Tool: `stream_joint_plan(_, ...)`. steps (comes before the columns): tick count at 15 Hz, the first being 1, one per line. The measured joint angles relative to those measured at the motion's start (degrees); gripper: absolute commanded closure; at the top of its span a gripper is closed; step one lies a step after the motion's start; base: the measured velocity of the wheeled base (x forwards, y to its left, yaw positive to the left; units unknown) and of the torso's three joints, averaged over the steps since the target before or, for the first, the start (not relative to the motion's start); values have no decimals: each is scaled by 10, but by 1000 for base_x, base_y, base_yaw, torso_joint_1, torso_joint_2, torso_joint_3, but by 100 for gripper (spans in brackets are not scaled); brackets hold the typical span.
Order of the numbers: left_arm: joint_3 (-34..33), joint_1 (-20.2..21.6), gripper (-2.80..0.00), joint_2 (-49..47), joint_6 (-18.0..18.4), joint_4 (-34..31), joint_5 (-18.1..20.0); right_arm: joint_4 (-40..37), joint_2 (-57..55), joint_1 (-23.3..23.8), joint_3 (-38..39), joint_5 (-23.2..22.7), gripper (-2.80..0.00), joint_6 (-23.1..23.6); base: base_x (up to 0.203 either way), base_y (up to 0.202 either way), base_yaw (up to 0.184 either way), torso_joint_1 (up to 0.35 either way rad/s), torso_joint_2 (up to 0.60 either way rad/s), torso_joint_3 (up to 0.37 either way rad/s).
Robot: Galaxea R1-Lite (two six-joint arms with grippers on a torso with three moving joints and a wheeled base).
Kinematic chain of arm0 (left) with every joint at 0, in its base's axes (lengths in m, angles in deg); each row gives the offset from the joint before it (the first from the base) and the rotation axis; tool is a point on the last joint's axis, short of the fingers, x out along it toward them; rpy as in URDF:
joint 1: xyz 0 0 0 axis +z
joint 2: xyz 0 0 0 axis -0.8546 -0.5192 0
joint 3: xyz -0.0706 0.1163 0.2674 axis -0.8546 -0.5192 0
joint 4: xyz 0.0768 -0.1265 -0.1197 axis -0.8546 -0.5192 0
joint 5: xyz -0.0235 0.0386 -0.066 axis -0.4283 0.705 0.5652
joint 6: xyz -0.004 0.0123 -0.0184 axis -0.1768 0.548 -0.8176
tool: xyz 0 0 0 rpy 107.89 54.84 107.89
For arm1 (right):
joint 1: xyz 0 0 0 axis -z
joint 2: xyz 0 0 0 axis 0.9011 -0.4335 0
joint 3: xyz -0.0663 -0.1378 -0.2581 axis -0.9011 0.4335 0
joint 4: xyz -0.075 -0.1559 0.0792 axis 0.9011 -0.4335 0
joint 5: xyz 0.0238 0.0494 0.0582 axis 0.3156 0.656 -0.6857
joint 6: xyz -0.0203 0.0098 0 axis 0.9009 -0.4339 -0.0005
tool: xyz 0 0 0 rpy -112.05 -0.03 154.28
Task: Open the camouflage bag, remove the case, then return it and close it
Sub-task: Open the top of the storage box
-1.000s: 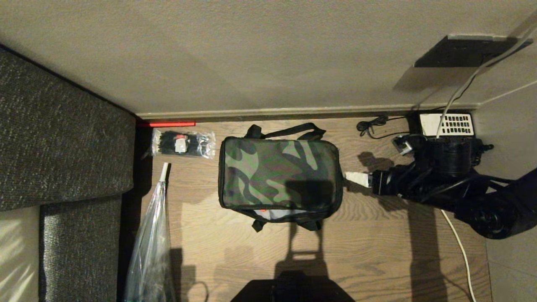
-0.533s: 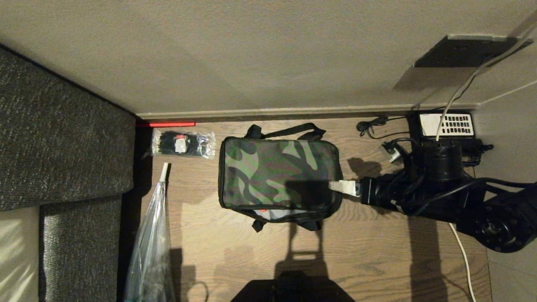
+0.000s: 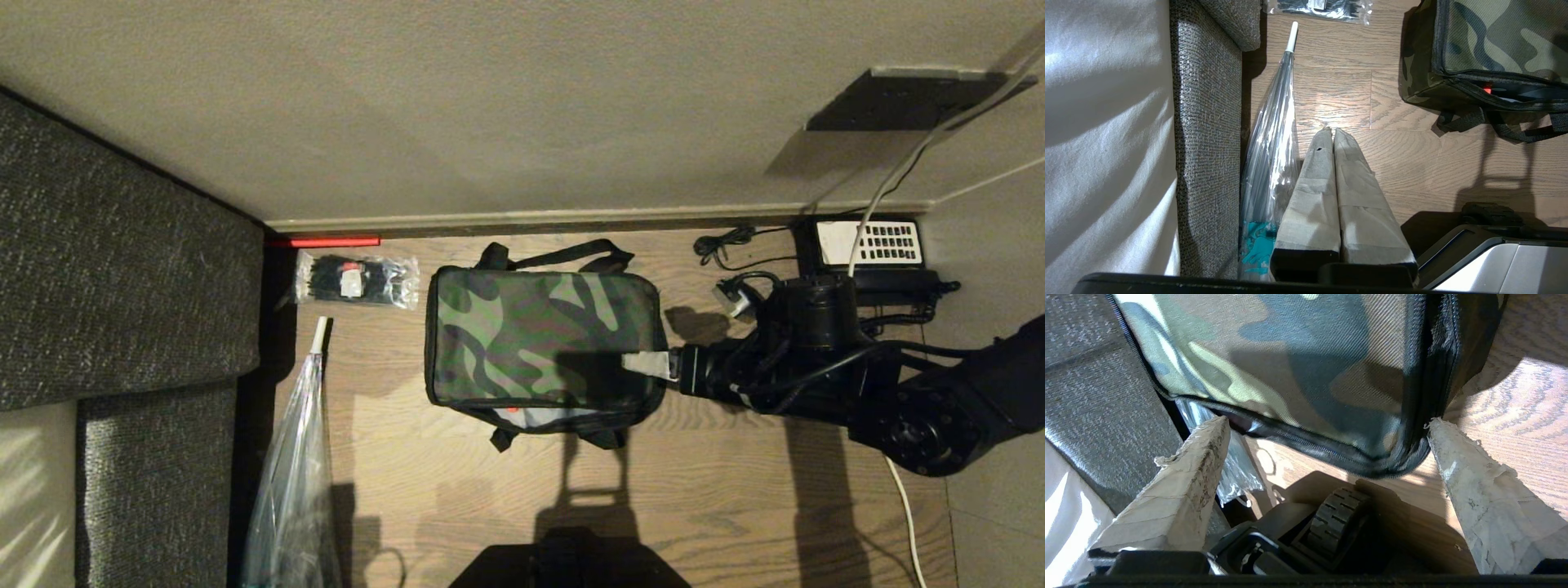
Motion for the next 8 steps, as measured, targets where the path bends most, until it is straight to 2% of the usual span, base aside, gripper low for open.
stream_joint_plan(8, 0, 0, 0, 0, 0, 0, 0, 6, -49, -13, -39, 2, -280, 2, 0, 0, 0, 0, 0, 0)
